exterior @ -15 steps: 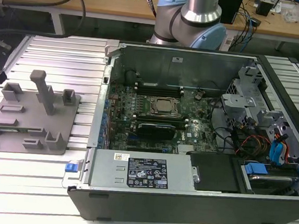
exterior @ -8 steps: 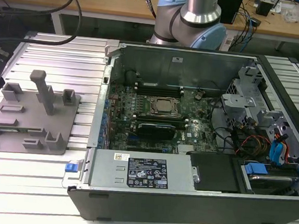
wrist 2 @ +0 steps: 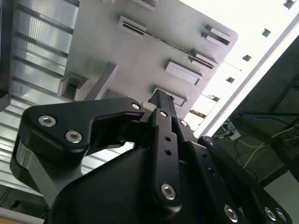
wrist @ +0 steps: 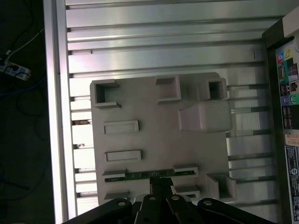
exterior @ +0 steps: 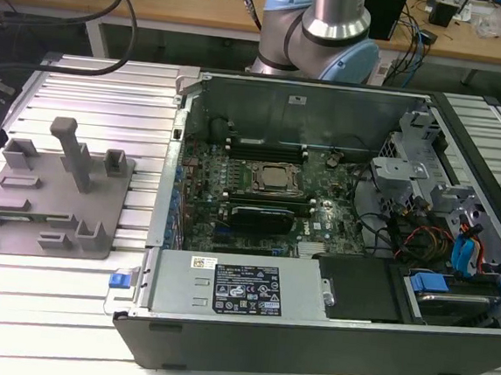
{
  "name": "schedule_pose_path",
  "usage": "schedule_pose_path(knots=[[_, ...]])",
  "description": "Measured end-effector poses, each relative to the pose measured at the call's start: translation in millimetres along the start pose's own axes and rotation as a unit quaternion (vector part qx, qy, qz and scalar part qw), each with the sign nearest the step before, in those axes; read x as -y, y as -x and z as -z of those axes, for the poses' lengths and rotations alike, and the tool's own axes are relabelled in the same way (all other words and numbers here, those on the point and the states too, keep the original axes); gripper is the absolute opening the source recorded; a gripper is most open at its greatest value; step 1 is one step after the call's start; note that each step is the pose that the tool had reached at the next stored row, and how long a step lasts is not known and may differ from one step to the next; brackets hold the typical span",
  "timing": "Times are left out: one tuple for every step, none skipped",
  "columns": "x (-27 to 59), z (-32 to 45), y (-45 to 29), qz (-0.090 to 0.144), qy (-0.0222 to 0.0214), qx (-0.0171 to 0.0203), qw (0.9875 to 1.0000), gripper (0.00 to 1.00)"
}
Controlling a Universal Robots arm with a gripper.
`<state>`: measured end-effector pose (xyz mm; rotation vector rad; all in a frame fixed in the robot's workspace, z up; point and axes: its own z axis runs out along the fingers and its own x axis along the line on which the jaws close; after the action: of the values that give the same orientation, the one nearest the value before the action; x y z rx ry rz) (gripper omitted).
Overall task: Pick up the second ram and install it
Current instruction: 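Pick up the second ram and move it above second insertion slot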
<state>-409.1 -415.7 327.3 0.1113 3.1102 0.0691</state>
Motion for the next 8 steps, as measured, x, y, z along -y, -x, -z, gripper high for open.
schedule_pose_path(knots=[[0.0, 0.0, 0.0, 0.000, 0.0000, 0.0000, 1.0000, 0.08], [0.0, 0.0, -0.1, 0.000, 0.0000, 0.0000, 1.0000, 0.08], [0.0, 0.0, -0.1, 0.000, 0.0000, 0.0000, 1.0000, 0.08], [0.0, 0.0, -0.1, 0.000, 0.0000, 0.0000, 1.0000, 0.08], [0.0, 0.0, -0.2, 0.000, 0.0000, 0.0000, 1.0000, 0.08], [0.0, 0.0, -0.2, 0.000, 0.0000, 0.0000, 1.0000, 0.08], [0.0, 0.0, -0.1, 0.002, 0.0000, -0.0001, 1.0000, 0.08], [0.0, 0.0, 0.1, 0.008, 0.0002, -0.0004, 1.0000, 0.08]])
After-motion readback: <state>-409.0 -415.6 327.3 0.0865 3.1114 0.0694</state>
